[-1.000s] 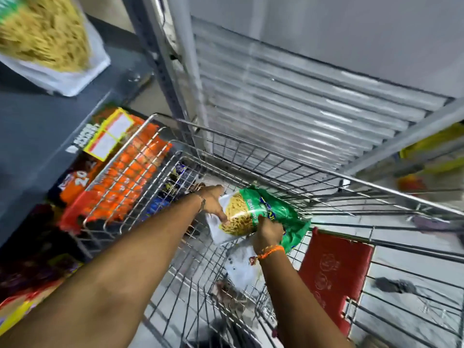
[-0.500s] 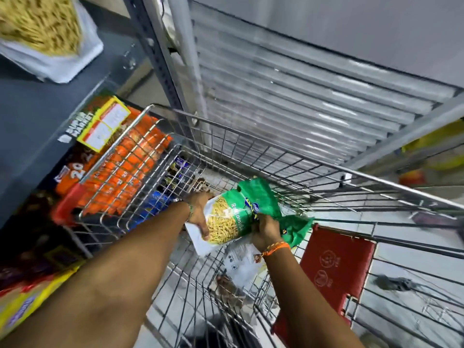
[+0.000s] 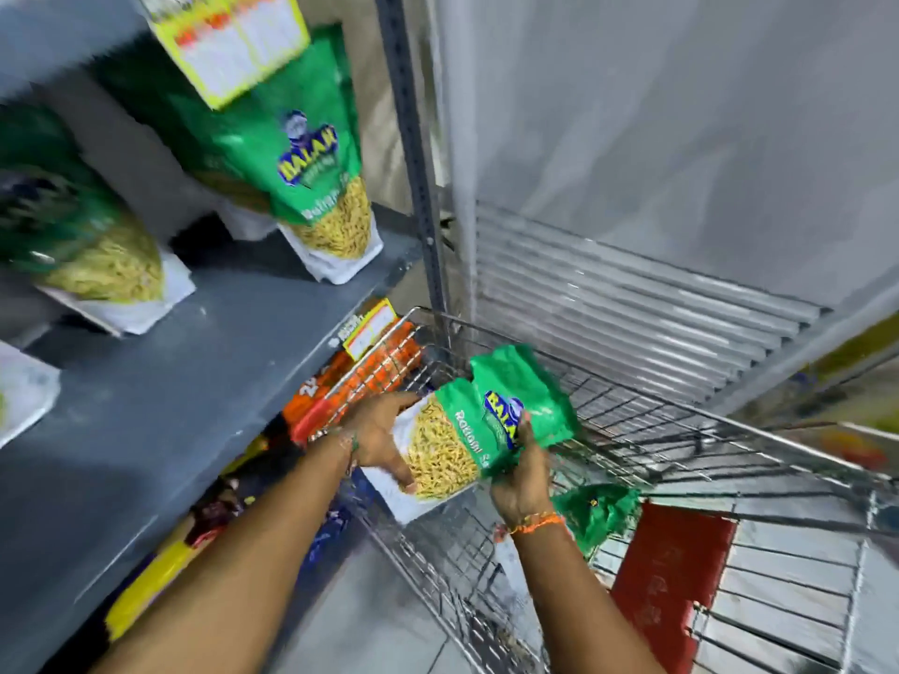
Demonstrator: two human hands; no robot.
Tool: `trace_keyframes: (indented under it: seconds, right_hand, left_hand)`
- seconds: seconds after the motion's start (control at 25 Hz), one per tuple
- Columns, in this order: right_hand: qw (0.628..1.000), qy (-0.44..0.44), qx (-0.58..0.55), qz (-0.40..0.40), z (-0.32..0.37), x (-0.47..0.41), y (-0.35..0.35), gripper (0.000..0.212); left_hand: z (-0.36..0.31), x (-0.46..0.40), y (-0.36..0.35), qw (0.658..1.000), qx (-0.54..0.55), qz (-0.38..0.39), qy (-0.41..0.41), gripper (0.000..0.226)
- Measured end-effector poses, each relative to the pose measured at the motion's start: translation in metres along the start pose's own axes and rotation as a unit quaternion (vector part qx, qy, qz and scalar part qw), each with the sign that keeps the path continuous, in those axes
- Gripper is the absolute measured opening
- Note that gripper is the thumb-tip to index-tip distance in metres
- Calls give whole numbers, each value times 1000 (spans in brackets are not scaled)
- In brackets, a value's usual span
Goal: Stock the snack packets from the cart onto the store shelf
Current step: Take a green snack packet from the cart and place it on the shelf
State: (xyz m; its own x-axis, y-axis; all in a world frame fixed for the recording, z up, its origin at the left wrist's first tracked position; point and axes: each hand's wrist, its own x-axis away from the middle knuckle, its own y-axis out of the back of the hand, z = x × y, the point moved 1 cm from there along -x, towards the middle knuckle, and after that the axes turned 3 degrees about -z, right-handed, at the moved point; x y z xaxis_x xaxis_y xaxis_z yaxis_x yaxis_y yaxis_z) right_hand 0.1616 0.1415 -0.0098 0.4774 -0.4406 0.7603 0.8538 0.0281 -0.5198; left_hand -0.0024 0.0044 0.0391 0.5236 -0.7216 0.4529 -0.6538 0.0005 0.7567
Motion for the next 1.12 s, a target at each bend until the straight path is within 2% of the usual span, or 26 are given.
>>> trace_keyframes:
  seconds: [0.04,0.08,0.16,0.32,0.4,0.56,0.76,0.92,1.04,1.12]
  right_hand:
    - [999,25,-7,20,7,11,-18,36]
    - [998,51,7,31,11,17,-34,50]
    - [992,85,24,88,18,39,-76,59]
    - [962,128,65,231,21,76,-166,42]
    - [942,152,109,277,10,94,-215,40]
    - [898,174,184,359,-25,107,-291,29]
    - [860,199,285,374,-68,95,-333,15]
    - [832,209,325,397,-82,92,-345,11]
    - [820,203,341,412,-83,90,-347,23]
    - [822,193,343,411,-75,88,-342,39]
  left_hand:
    - [0,17,8,998,32,-47,0,128]
    - [1,35,16,994,61,-89,0,130]
    - [-2,69,35,979,91,-184,-2,125]
    - [0,113,72,925,146,-350,25,109]
    - [17,125,88,890,183,-413,58,106]
    - [68,120,108,840,254,-463,127,105]
    - [110,106,120,784,341,-497,150,87]
    - [131,95,122,757,384,-506,153,96]
    - [138,91,117,751,394,-504,165,88]
    - [137,94,113,724,397,-537,172,97]
